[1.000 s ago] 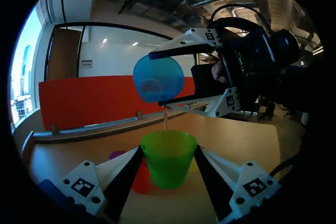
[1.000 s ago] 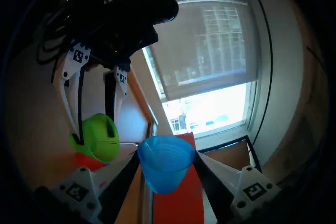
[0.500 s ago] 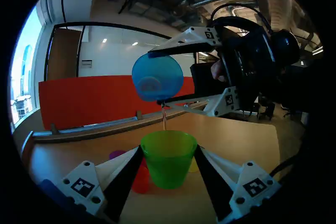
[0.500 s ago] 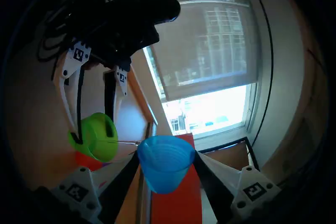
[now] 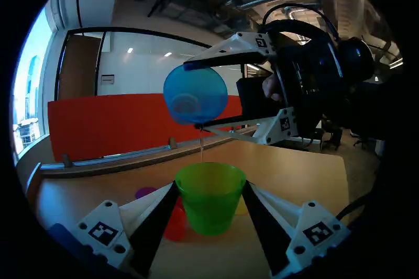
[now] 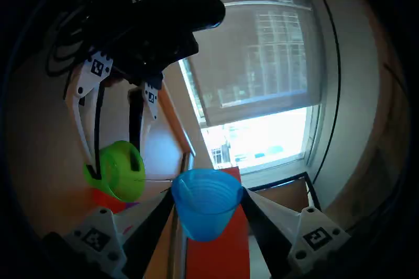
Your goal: Pour water
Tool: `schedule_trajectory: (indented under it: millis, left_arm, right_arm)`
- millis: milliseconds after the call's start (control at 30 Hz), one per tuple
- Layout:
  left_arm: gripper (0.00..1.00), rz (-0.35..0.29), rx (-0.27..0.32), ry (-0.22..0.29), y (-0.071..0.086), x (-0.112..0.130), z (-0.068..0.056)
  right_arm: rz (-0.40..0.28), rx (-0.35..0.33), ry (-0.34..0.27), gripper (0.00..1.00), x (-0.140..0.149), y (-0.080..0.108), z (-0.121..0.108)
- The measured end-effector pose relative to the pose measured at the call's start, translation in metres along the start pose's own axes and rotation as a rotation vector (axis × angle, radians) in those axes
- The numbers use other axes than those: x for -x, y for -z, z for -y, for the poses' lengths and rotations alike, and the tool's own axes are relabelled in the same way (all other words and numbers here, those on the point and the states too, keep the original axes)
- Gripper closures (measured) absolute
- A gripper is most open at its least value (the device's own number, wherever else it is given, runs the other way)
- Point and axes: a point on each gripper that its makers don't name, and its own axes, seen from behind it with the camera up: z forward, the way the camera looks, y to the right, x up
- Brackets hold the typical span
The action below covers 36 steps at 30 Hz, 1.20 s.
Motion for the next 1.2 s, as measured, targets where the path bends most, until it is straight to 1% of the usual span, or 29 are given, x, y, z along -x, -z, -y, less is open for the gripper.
schedule_trajectory:
  millis: [500, 1200]
  left_arm:
    - [0.13, -0.002, 0.003, -0.001, -0.001, -0.0024, -0.0013]
    - [0.13, -0.001, 0.001, -0.005, -0.0019, -0.002, -0.0022]
  right_arm:
    - [0.0, 0.001, 0.023, 0.08, -0.0029, 0.0014, 0.0011]
    - [-0.002, 0.002, 0.034, 0.08, -0.0056, 0.0029, 0.0019]
